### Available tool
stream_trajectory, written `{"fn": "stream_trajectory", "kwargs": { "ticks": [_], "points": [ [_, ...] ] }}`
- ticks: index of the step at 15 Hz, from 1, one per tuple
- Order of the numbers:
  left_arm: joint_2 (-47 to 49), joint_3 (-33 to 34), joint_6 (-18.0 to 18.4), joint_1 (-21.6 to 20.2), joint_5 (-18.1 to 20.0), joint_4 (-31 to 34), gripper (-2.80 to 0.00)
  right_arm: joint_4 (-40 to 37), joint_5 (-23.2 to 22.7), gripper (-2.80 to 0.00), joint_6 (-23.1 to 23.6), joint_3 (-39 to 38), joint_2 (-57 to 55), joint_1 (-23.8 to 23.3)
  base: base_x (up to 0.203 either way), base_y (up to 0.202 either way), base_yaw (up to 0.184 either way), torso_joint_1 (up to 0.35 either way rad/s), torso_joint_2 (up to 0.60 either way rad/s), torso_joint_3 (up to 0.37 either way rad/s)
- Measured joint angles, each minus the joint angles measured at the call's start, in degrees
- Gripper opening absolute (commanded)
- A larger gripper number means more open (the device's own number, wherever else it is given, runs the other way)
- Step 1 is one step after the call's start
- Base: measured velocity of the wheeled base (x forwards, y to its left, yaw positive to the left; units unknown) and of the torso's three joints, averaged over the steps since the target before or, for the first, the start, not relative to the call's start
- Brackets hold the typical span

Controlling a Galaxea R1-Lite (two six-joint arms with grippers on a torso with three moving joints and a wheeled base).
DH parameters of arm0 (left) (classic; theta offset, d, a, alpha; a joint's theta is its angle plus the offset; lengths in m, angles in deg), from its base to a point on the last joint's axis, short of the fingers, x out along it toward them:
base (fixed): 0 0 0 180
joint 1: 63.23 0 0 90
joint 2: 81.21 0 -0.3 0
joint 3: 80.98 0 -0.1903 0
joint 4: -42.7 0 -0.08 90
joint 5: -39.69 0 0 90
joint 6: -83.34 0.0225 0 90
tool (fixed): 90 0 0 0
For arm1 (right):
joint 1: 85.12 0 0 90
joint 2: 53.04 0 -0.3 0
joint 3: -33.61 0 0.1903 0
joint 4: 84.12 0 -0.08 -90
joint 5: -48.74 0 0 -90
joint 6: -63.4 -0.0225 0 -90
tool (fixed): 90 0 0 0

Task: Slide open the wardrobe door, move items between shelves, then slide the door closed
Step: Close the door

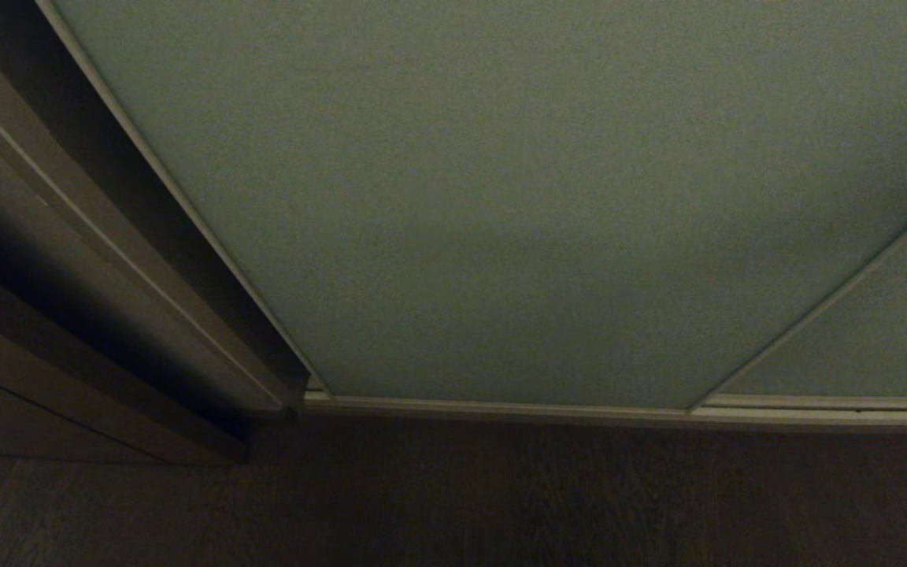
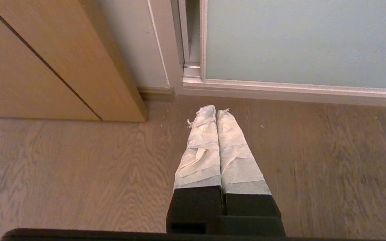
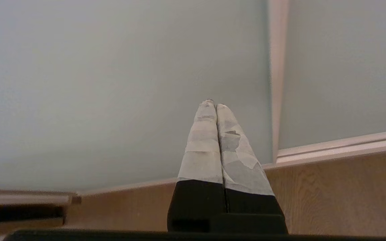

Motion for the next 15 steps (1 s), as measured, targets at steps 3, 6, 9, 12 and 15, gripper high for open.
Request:
{"fn": "stream_trajectory", "kwargs": {
  "ticks": [3, 6, 9, 12, 15],
  "points": [
    [0.00, 0.00, 0.00, -0.02, 0.00, 0.01, -2.80, 2.10, 0.04, -2.80, 1.66, -2.60, 2.10, 2.15, 0.000, 0.000, 0.000, 0.000, 0.00, 0.000],
    [0.00, 0.00, -0.03, 0.00, 0.00, 0.00, -2.80, 2.55, -0.18, -2.80, -0.68, -1.36, 1.38, -4.50, 0.000, 0.000, 0.000, 0.000, 0.00, 0.000],
    [0.00, 0.00, 0.00, 0.00, 0.01, 0.01, -2.80, 3.06, -0.74, -2.80, -2.34, 0.00, -0.73, -10.97, 0.000, 0.000, 0.000, 0.000, 0.00, 0.000],
    [0.00, 0.00, 0.00, 0.00, -0.02, 0.01, -2.80, 4.00, -1.07, -2.80, -2.72, 2.04, -4.34, -12.11, 0.000, 0.000, 0.000, 0.000, 0.00, 0.000],
    [0.00, 0.00, 0.00, 0.00, -0.02, 0.00, -2.80, 4.25, -0.99, -2.80, -5.54, 7.59, -9.93, -9.75, 0.000, 0.000, 0.000, 0.000, 0.00, 0.000]
  ]
}}
